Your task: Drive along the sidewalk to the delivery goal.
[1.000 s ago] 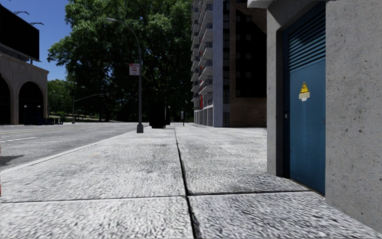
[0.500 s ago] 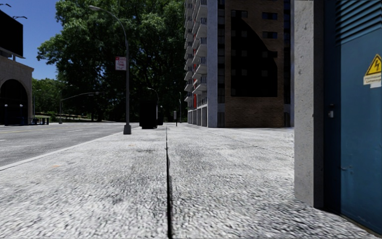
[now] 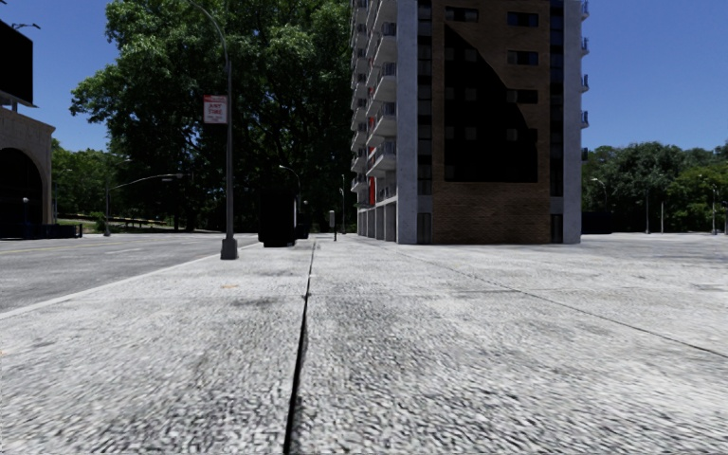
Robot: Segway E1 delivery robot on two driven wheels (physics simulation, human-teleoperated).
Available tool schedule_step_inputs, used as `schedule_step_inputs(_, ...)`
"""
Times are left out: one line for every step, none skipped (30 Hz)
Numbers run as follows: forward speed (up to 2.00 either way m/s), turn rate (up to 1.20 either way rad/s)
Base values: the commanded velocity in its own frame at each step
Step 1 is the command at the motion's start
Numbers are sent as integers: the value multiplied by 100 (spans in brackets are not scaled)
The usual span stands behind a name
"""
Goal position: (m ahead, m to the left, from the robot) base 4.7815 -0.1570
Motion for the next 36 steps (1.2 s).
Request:
schedule_step_inputs(200, -18)
schedule_step_inputs(200, -18)
schedule_step_inputs(200, -19)
schedule_step_inputs(200, -22)
schedule_step_inputs(200, -24)
schedule_step_inputs(200, -24)
schedule_step_inputs(200, -25)
schedule_step_inputs(200, -25)
schedule_step_inputs(200, -25)
schedule_step_inputs(200, -25)
schedule_step_inputs(200, -25)
schedule_step_inputs(200, -25)
schedule_step_inputs(200, -25)
schedule_step_inputs(200, -23)
schedule_step_inputs(200, -23)
schedule_step_inputs(200, -8)
schedule_step_inputs(200, 0)
schedule_step_inputs(200, 0)
schedule_step_inputs(200, 0)
schedule_step_inputs(200, 0)
schedule_step_inputs(200, 0)
schedule_step_inputs(200, 0)
schedule_step_inputs(200, 0)
schedule_step_inputs(200, 0)
schedule_step_inputs(200, 0)
schedule_step_inputs(200, 0)
schedule_step_inputs(200, 0)
schedule_step_inputs(200, 0)
schedule_step_inputs(200, 0)
schedule_step_inputs(200, 0)
schedule_step_inputs(200, 0)
schedule_step_inputs(200, 0)
schedule_step_inputs(200, 0)
schedule_step_inputs(200, 0)
schedule_step_inputs(200, 0)
schedule_step_inputs(200, 0)
